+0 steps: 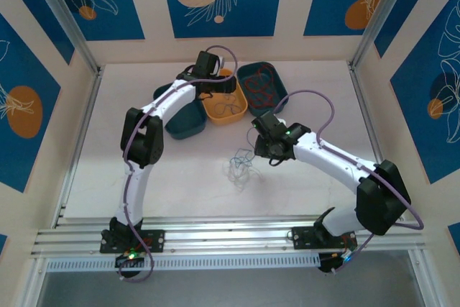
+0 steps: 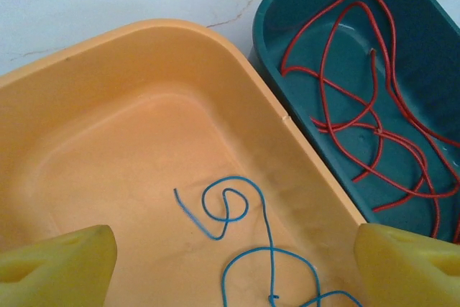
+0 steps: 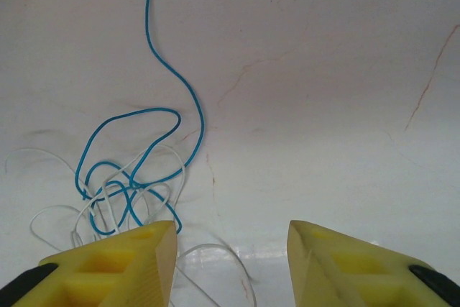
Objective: Untangle the cables
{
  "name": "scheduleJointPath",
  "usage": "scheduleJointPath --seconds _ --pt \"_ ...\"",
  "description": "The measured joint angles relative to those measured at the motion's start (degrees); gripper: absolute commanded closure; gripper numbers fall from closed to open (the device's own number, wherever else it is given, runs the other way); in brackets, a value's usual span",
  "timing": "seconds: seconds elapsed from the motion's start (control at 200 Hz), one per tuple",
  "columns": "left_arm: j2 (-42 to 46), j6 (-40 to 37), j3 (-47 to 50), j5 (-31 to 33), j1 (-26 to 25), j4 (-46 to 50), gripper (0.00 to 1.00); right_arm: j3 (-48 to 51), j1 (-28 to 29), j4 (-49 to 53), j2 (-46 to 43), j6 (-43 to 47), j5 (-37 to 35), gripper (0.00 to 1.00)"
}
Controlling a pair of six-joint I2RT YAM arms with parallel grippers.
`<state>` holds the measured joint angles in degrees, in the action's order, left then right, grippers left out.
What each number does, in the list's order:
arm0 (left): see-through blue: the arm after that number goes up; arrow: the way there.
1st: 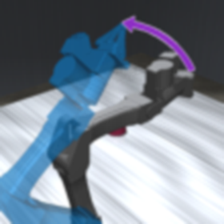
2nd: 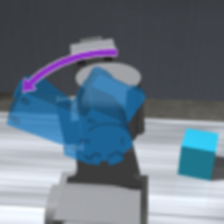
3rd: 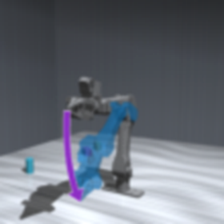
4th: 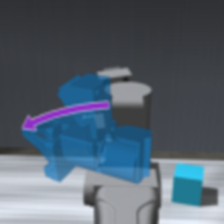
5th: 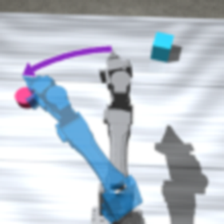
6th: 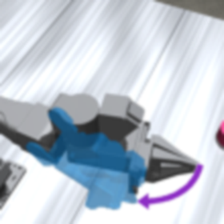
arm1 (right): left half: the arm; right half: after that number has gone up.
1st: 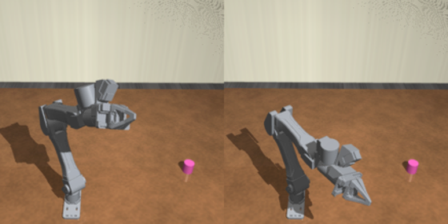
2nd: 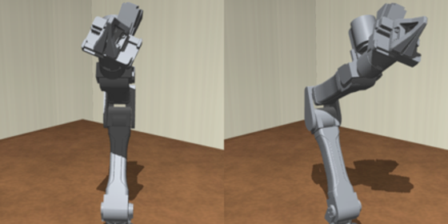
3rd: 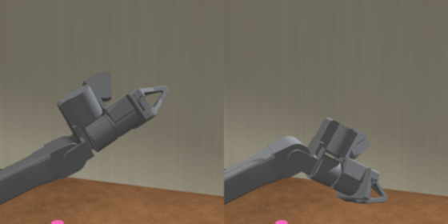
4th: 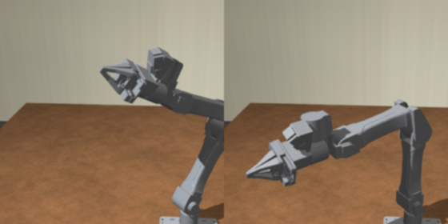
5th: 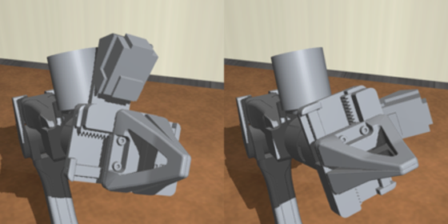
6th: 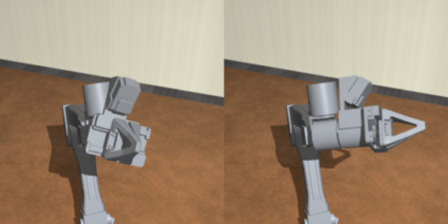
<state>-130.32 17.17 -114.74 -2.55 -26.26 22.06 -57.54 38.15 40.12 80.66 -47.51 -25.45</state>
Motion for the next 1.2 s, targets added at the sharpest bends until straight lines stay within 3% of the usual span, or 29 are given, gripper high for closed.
scheduleJointPath --seconds 0.285,0.865,1.2 --pt "9.7 0.1 7.1 0.2 0.0 -1.5 0.0 -3.5 -0.8 1.0 5.0 -0.2 0.4 0.61" --pt "57.2 4.5 56.0 10.8 0.0 -16.9 0.0 -13.5 -6.0 1.6 21.7 4.0 6.7 0.79" --pt "77.2 6.3 69.3 15.1 0.0 -13.4 0.0 -17.0 -6.3 2.8 27.8 5.7 8.0 0.79"
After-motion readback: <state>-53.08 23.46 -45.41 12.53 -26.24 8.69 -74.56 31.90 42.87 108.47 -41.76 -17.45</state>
